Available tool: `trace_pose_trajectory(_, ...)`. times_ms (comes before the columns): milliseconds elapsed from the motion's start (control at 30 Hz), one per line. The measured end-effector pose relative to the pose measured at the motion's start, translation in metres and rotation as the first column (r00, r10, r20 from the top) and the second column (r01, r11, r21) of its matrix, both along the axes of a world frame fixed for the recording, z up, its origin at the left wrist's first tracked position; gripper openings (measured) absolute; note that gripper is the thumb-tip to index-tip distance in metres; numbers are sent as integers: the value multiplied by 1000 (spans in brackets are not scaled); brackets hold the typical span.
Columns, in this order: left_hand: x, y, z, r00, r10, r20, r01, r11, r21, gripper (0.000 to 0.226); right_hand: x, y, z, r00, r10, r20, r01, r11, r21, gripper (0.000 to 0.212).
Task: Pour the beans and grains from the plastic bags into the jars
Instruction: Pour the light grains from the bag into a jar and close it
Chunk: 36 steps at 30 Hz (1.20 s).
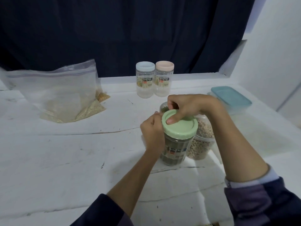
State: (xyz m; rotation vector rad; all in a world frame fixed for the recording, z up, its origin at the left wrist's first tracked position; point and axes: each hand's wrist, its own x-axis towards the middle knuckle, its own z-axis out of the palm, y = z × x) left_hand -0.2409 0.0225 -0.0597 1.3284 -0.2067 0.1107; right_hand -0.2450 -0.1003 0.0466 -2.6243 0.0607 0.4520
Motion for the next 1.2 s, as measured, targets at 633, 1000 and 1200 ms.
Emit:
trace_pose_trajectory(633, 144, 12, 22, 994, 23, 108, -68, 896, 440, 33, 123, -33, 28, 918, -240, 317, 324, 913, -247, 72)
trace_pose_trajectory(1000, 223, -14, -9, 988, -153, 23, 82, 642, 763, 22, 211, -87, -33, 844, -288, 451, 412, 888, -204, 73)
trace_pose_trajectory(1200, 234, -17, -31, 993, -118, -27, 95, 613, 784, 24, 216, -110, -38, 787, -401, 469, 432, 901, 46, 50)
